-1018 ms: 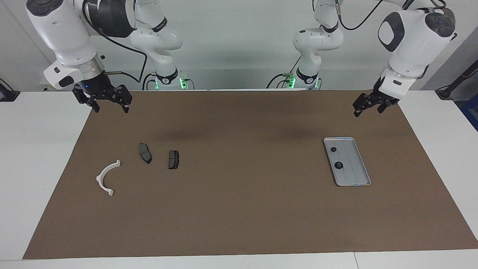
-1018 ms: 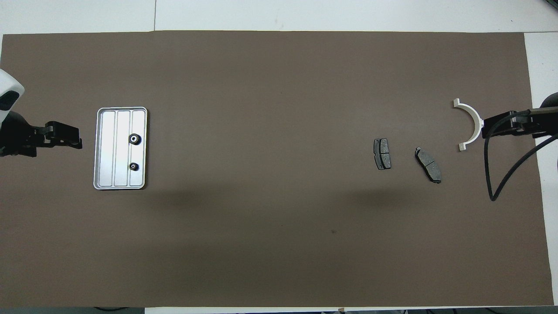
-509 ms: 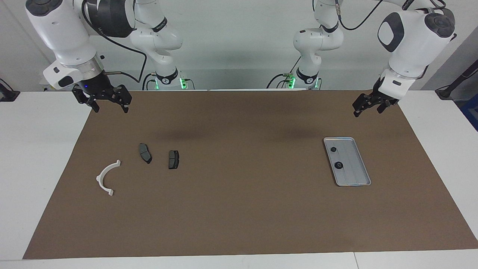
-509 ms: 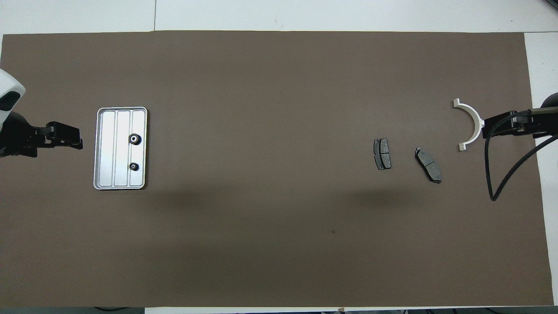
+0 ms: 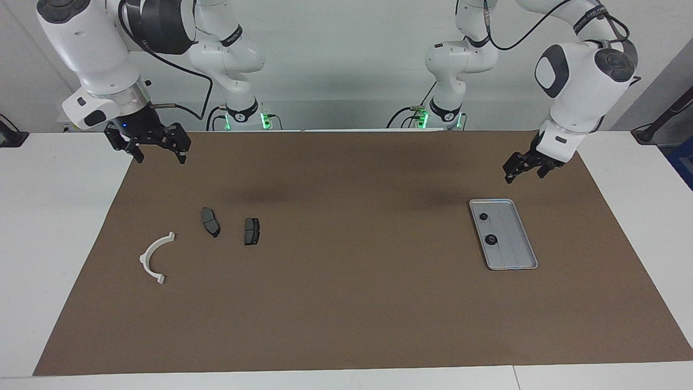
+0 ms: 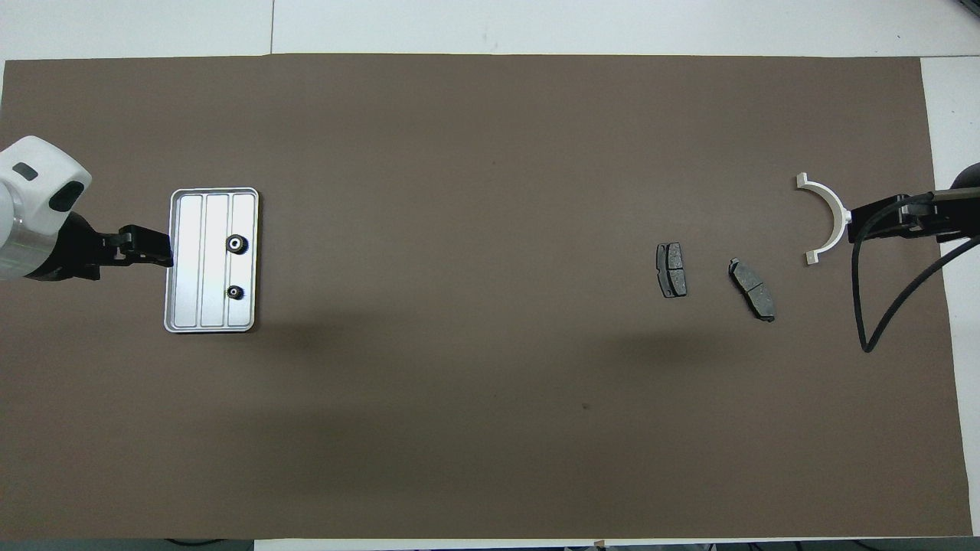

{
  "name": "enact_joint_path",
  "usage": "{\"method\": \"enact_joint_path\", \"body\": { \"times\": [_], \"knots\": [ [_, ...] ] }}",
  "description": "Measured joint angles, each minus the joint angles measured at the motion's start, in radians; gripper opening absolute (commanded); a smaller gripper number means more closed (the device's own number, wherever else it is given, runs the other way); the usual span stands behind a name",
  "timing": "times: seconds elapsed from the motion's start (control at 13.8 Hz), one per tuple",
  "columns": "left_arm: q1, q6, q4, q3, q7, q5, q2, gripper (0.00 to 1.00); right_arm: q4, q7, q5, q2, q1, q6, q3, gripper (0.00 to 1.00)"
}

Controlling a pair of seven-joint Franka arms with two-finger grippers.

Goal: Place bearing gear from tray to pile

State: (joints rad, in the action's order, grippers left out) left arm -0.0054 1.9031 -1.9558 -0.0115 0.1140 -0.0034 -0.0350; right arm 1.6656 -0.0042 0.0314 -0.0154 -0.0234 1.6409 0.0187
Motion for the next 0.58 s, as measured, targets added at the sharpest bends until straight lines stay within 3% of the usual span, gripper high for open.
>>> {"method": "enact_joint_path", "body": {
  "times": [0.07,0.22,0.36,0.58],
  "knots": [
    [0.000,0.042,-0.035,0.000,0.000,0.000,0.002,0.97,0.000,-0.001,0.000,0.000,-0.003,0.000,0.000,1.00],
    [0.000,0.096,-0.086,0.000,0.000,0.000,0.005,0.73,0.000,-0.003,0.000,0.000,-0.008,0.000,0.000,1.00],
    [0.000,0.109,-0.103,0.000,0.000,0.000,0.013,0.57,0.000,-0.003,0.000,0.000,-0.009,0.000,0.000,1.00],
    [0.000,0.170,-0.138,0.000,0.000,0.000,0.029,0.56,0.000,-0.004,0.000,0.000,-0.009,0.000,0.000,1.00]
  ]
}}
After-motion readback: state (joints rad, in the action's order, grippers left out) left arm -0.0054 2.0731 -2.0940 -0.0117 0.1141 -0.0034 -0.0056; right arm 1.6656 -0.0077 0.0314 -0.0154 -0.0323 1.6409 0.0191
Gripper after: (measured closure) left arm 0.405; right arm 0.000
